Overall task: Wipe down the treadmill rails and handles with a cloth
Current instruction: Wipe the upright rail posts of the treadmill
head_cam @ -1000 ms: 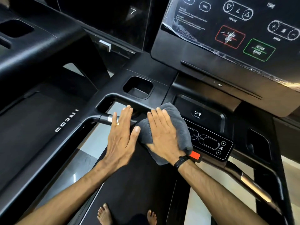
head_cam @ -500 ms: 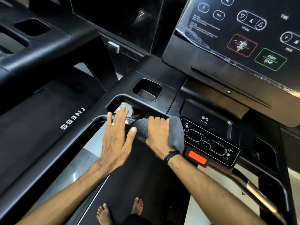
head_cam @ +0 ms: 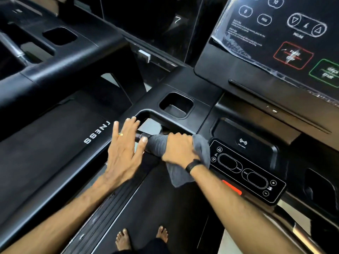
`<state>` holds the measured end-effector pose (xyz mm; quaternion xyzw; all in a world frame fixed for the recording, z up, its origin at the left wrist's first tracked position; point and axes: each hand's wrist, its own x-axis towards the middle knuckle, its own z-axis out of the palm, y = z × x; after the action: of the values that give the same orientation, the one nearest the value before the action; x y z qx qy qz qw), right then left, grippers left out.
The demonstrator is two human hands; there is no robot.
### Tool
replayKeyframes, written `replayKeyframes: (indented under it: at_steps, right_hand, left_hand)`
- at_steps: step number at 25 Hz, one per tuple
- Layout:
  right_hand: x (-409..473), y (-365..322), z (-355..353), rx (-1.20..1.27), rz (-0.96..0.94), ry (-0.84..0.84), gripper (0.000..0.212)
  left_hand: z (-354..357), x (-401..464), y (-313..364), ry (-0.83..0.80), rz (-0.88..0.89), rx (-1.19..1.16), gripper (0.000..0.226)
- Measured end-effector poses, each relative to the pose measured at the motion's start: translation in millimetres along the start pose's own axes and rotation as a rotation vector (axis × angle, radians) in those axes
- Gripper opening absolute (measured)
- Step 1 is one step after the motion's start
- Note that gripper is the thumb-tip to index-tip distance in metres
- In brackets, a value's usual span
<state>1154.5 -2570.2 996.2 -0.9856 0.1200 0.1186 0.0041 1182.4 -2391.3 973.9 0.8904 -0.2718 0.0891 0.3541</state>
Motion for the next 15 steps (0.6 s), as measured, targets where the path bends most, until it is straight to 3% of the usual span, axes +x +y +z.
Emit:
replayKeyframes:
  at_steps: [2,3,4,6,8,10,13,14,15]
  right_hand:
    - [15.2,6.3,-22.5,0.265,0.010,-0.311,0.048]
    - [19.6,3.3,-25.1,0.311,0.030,-0.355,0.049]
    - [20.5,-5.0,-20.6,0.272,0.040,-0.295,0.047]
    - [16.3,-27.8,3.7,0.006,-0.009,0.055,0.040]
    - [12.0,-53.6,21.5,-0.141,-0.059,0.257,0.041]
    - [32.0,-64.8,6.4,-0.058,-0.067,0.140,0.038]
    - [69.5,-71.6,-13.9,0.322,0.007,-0.297,0.051]
    - [75.7,-75.8,-16.3,0.375,0.033,-0.360,0.059]
    - [77.5,-82.4,-14.6,0.359,0.035,-0.321,0.057]
  left_hand:
    - [-14.9,2.9,-24.0,-0.049,-0.013,0.170,0.073]
    - [-23.9,3.7,-35.2,-0.100,-0.016,0.278,0.081]
    - [-32.3,2.7,-45.4,-0.168,-0.018,0.390,0.092]
    - [-46.3,-1.2,-63.5,-0.268,-0.050,0.571,0.114]
    - [-56.7,-6.8,-75.1,-0.291,-0.095,0.678,0.126]
    - [-60.9,-9.7,-78.0,-0.276,-0.120,0.737,0.133]
    - [-63.8,-13.0,-82.5,-0.292,-0.186,0.752,0.147]
    - [-65.5,-14.4,-84.6,-0.298,-0.209,0.755,0.150]
    - [-68.6,-15.8,-86.7,-0.307,-0.234,0.759,0.152]
